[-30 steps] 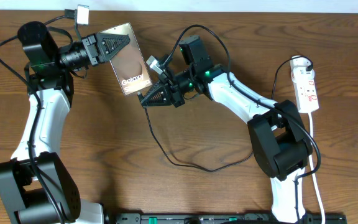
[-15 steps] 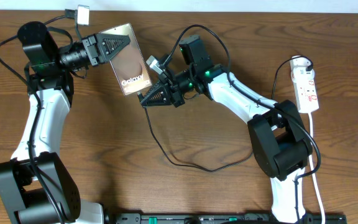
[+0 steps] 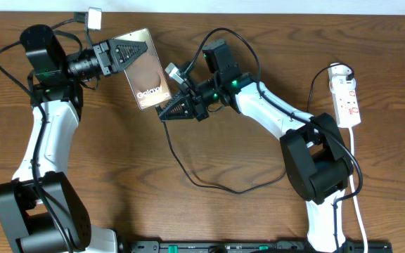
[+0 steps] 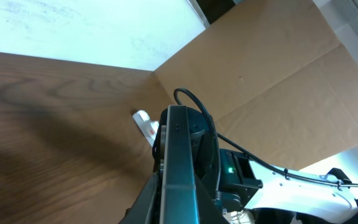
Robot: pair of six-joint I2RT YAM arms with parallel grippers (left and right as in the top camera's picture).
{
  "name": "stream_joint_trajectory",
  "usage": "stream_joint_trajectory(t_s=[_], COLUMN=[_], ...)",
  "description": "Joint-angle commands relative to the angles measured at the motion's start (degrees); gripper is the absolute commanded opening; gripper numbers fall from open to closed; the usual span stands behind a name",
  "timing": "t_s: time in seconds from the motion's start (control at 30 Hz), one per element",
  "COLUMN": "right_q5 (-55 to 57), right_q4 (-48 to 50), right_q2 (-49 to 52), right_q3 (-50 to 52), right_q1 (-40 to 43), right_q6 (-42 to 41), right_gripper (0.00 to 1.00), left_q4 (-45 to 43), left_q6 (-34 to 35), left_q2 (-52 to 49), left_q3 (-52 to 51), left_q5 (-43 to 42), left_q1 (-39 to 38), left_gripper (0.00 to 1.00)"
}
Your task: Plug charger to phone and switch on socket
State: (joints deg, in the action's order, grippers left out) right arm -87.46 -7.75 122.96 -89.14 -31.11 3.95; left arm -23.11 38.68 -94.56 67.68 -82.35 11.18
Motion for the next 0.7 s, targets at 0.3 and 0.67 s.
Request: stream_joint_trajectory(t_s=[0.3,0.67], right_q5=[-0.3,-0.3], right_q4=[5.4,7.8], right_q2=[0.0,0.0], right_q3=[-0.7,-0.7], right_q1=[-0.4,0.1], right_q6=[-5.7,-8.7], right_gripper=[0.01,0.01], left_q4=[-0.1,-0.1], left_q6=[-1.5,-7.0], left_q2=[0.3,0.3], left_q3=[-0.1,-0.1], left_q5=[-1.7,-5.7], left_q1=[0.0,0.0], left_gripper=[0.08,0.07])
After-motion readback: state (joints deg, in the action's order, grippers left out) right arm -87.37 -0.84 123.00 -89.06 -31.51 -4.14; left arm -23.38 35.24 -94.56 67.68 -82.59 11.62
